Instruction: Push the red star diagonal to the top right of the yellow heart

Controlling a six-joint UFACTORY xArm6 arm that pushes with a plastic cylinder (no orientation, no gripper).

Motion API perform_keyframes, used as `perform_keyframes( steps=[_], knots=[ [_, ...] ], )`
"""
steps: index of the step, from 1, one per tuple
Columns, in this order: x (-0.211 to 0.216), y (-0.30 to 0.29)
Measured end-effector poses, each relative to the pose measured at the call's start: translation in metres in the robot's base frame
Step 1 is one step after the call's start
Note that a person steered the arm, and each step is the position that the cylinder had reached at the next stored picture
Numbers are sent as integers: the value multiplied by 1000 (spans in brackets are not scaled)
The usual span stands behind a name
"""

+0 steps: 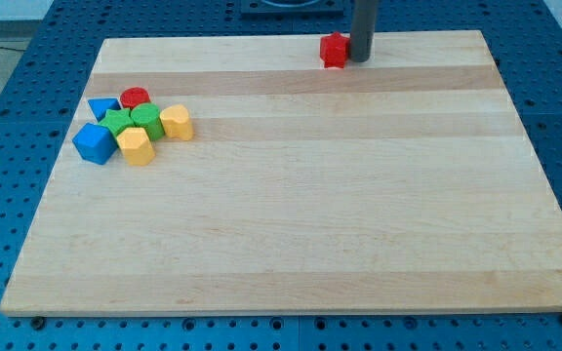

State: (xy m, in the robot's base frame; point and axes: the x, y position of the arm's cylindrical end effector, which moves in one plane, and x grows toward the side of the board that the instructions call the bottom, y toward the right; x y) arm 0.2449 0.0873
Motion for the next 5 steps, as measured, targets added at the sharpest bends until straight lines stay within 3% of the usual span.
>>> perform_keyframes(
  steps=[2,5],
  knots=[
    [0,-50],
    [16,-47]
  ],
)
